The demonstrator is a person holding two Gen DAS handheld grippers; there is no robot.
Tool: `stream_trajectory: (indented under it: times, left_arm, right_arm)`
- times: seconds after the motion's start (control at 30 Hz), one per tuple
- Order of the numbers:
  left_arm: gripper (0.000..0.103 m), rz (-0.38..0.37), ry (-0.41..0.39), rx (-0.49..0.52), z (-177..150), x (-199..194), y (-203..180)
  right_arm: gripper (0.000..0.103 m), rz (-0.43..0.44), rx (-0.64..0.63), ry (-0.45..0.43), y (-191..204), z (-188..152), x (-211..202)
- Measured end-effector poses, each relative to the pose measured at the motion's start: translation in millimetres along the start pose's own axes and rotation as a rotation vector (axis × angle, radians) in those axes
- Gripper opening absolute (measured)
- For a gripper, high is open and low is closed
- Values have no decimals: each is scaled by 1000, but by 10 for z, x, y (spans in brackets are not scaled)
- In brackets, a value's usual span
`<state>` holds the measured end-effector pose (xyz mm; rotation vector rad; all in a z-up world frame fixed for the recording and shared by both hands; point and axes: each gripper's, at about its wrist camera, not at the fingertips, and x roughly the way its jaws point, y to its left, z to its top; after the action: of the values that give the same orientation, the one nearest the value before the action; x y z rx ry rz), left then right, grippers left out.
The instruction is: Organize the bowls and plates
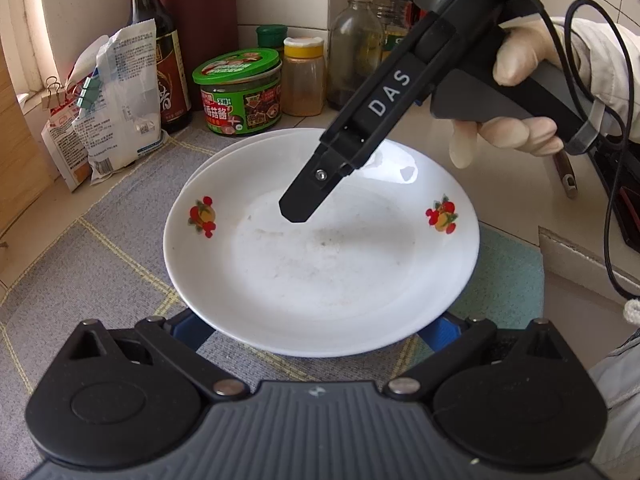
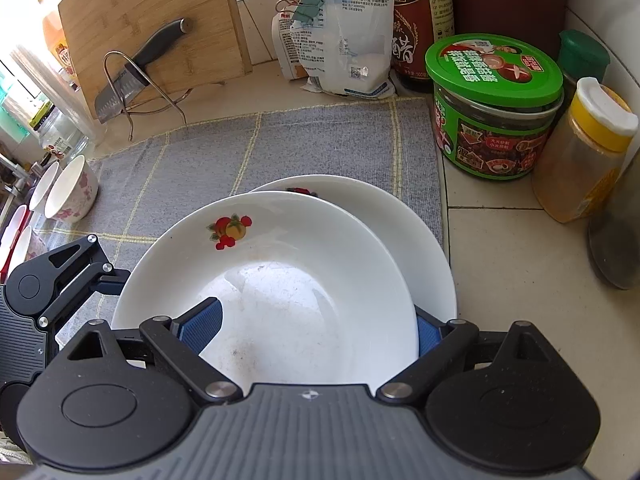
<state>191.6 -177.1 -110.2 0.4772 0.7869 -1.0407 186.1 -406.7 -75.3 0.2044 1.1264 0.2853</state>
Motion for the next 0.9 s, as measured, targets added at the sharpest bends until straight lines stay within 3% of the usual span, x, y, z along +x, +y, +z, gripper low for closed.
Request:
stream_trajectory:
  times: [0.4, 0.9]
  left_arm:
    - [102, 16, 41, -5, 41, 35, 14]
    - [102, 25, 30, 4, 33, 8, 26]
  right_arm:
    - [97, -3, 23, 3, -40, -4, 3]
    - [97, -18, 28, -6, -23, -41, -96]
